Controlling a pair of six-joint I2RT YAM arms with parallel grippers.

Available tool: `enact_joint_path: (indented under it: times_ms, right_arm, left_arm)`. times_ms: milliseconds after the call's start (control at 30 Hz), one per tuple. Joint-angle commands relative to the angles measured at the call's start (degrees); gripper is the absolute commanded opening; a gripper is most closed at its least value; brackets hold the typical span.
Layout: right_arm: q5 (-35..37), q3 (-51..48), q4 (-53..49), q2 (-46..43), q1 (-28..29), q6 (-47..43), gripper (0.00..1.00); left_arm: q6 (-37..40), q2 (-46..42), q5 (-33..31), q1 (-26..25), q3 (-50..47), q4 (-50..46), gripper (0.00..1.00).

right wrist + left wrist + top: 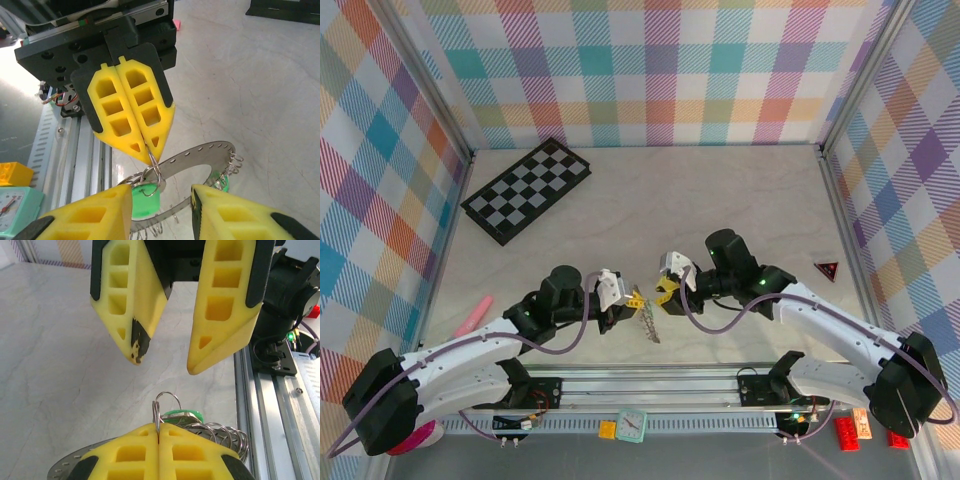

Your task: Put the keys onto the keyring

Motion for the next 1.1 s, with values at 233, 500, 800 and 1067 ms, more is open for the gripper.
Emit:
enact_joint_path:
  times_ms: [233, 500, 800, 1067]
  right_arm:
    - [-5.4, 1.0, 2.0, 3.3, 0.0, 7.4, 0.26]
    - [-6.8, 1.3, 2.1, 3.7, 0.0, 9.5, 0.18]
    - [-6.8, 2.1, 2.8, 4.6, 0.0, 9.9, 0.15]
    - [-6.8, 1.9, 4.8, 4.3, 0.0, 10.7, 0.19]
  left_arm:
    - [-1.2, -1.8, -0.7, -0.4, -1.7, 9.8, 0.0]
    - [-1.5, -1.4, -0.9, -0.5, -2.3, 11.8, 0.0]
    - [-1.4, -1.5, -0.6, -0.5, -2.4, 11.9, 0.0]
    - [-1.2, -1.1, -0.3, -0.4, -2.5, 11.9, 0.0]
